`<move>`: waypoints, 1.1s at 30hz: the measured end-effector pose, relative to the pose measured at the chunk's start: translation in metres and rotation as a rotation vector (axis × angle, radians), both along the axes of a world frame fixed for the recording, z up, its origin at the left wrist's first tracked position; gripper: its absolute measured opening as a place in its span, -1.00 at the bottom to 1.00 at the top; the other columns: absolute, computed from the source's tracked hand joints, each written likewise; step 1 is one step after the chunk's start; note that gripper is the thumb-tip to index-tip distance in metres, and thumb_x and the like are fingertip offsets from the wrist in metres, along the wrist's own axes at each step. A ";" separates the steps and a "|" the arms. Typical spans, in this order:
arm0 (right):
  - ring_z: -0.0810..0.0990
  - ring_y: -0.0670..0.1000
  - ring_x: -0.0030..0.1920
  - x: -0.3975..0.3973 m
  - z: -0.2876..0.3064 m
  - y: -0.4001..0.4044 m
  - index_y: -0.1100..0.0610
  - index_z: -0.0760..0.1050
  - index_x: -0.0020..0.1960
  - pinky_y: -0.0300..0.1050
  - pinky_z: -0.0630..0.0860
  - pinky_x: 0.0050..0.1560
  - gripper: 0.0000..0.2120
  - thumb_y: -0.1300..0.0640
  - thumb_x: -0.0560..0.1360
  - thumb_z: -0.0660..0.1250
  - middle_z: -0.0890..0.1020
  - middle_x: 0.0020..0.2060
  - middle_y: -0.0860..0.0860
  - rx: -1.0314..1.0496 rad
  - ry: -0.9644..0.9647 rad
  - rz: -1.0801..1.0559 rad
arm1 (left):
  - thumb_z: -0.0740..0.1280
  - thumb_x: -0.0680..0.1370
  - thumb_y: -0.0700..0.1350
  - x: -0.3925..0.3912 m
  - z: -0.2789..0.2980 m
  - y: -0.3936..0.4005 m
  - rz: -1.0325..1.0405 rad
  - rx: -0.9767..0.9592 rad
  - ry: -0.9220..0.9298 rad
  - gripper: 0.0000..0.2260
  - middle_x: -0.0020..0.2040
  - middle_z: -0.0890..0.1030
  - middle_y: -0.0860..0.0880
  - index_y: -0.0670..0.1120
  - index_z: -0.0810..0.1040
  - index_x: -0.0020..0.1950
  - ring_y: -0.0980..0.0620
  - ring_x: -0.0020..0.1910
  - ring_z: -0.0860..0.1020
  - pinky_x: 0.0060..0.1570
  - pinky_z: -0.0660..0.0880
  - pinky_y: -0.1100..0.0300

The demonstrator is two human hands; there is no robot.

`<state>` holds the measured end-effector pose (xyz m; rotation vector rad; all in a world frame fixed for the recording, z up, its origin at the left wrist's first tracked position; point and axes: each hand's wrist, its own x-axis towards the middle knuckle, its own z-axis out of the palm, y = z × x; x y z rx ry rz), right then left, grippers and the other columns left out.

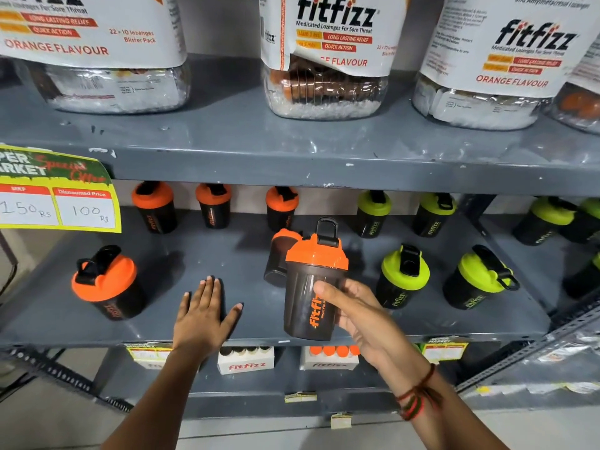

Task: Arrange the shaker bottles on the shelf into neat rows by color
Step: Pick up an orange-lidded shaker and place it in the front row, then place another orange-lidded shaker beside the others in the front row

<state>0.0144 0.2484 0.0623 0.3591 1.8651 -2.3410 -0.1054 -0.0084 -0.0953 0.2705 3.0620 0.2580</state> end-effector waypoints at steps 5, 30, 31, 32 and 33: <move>0.72 -0.03 0.06 -0.013 -0.011 -0.013 0.12 0.64 0.10 -0.03 0.59 0.20 -0.54 0.05 0.24 0.64 0.76 0.05 0.06 -0.004 0.013 0.014 | -0.29 0.44 0.43 -0.001 0.000 0.000 0.002 0.015 -0.027 -0.17 0.59 -0.15 -0.02 -0.08 -0.21 0.55 0.07 0.54 -0.22 0.50 -0.29 0.03; 0.65 -0.04 0.17 -0.141 -0.112 -0.142 -0.18 0.52 0.09 0.08 0.57 0.27 -0.32 -0.04 0.01 0.68 0.70 0.14 -0.04 0.379 0.143 0.142 | -0.17 0.38 0.53 0.022 0.005 -0.052 0.105 0.053 0.029 -0.03 0.59 -0.11 -0.09 -0.13 -0.16 0.56 0.02 0.56 -0.14 0.49 -0.27 0.03; 0.65 -0.04 0.17 -0.142 -0.114 -0.143 -0.17 0.51 0.10 0.08 0.57 0.27 -0.30 -0.06 0.00 0.68 0.70 0.14 -0.04 0.388 0.147 0.141 | -0.15 0.39 0.53 0.022 0.005 -0.052 0.105 0.054 0.031 -0.03 0.59 -0.11 -0.09 -0.13 -0.16 0.56 0.01 0.56 -0.14 0.49 -0.27 0.03; 0.65 -0.04 0.17 -0.142 -0.116 -0.144 -0.15 0.51 0.12 0.09 0.57 0.27 -0.28 -0.07 0.00 0.67 0.69 0.14 -0.05 0.400 0.148 0.140 | -0.14 0.40 0.52 0.022 0.005 -0.052 0.105 0.056 0.030 -0.04 0.59 -0.12 -0.09 -0.13 -0.16 0.56 0.01 0.56 -0.15 0.49 -0.26 0.03; 0.65 -0.04 0.17 -0.142 -0.118 -0.144 -0.14 0.51 0.14 0.09 0.56 0.27 -0.26 -0.07 0.00 0.67 0.69 0.14 -0.05 0.408 0.151 0.141 | -0.14 0.40 0.52 0.022 0.005 -0.052 0.106 0.057 0.028 -0.04 0.59 -0.12 -0.09 -0.13 -0.16 0.56 0.01 0.55 -0.15 0.50 -0.26 0.02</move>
